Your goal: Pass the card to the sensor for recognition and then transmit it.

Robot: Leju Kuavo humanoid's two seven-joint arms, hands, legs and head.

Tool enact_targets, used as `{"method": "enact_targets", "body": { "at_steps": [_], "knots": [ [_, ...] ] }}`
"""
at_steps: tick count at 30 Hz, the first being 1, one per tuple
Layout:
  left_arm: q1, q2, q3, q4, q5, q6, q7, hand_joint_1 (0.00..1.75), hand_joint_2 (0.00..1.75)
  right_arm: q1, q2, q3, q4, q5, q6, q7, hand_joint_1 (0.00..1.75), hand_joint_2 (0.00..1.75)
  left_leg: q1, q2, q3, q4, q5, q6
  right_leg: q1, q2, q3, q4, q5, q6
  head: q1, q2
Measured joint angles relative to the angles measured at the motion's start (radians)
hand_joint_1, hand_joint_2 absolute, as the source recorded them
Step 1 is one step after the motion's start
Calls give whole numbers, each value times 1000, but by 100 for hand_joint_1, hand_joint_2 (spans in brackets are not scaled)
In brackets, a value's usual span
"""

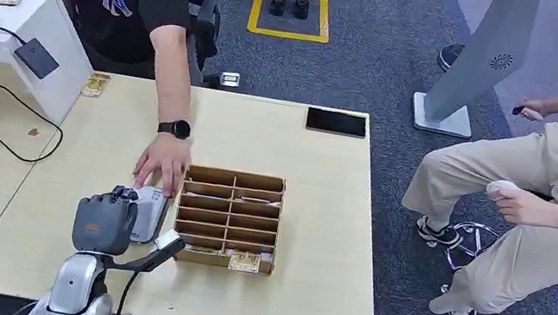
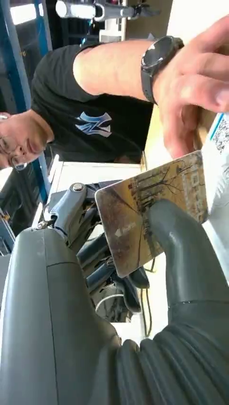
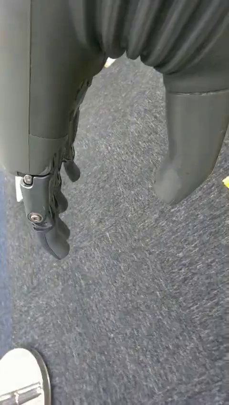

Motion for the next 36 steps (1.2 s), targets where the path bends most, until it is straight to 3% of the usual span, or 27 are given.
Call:
{"method": "enact_targets", "body": {
  "at_steps": [19,36],
  "knots": [
    [-99,49,-124,205,85,2,41,175,175,-12,-13,-14,15,37,16,-7,0,175,0,0,3,0,0,0,0,-1,3,0,0,0,0,0],
    [-108,53,-136,228,140,2,27,175,175,-12,-13,-26,16,52,15,-9,0,175,0,-1,5,0,0,0,0,-1,6,0,0,0,0,0]
  ]
}}
